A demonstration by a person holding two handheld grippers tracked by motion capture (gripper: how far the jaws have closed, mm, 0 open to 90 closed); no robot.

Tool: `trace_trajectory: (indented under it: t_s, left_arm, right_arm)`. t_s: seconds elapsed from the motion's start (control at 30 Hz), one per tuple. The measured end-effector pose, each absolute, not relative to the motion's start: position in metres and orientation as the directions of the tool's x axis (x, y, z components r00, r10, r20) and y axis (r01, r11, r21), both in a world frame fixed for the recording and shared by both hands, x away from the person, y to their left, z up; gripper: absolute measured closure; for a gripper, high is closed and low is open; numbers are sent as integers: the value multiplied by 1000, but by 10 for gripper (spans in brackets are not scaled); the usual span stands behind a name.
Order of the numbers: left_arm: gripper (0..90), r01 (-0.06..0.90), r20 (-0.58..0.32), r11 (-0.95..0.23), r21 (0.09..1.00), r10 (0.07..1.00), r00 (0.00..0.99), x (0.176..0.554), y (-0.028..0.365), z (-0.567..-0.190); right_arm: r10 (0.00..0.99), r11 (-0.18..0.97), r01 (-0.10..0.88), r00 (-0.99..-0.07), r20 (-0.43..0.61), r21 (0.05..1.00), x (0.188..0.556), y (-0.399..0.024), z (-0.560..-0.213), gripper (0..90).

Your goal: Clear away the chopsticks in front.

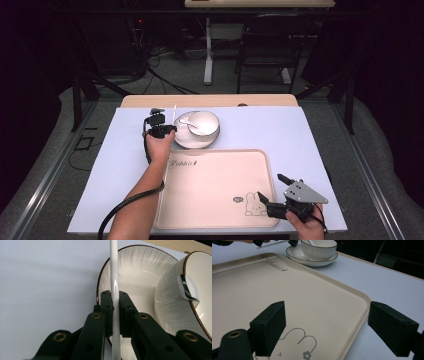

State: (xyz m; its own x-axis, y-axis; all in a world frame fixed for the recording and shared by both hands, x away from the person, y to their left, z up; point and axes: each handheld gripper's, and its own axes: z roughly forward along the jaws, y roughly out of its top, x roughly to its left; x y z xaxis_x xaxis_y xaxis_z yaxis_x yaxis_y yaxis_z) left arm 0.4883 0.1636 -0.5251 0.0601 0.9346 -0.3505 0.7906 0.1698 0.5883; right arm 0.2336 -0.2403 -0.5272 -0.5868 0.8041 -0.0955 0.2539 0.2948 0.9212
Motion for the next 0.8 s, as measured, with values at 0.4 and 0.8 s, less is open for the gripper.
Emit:
trace_trajectory:
  t_s: [0.4, 0.8]
  left_arm:
    - [843, 778, -364, 185, 601, 929, 61, 466, 175, -511]
    - [843, 776, -402, 181, 604, 910, 101, 425, 181, -510]
  right_arm:
    - [805, 293, 253, -586, -95, 922, 233, -241, -527, 145]
    - [804, 298, 252, -586, -99, 921, 233, -240, -527, 145]
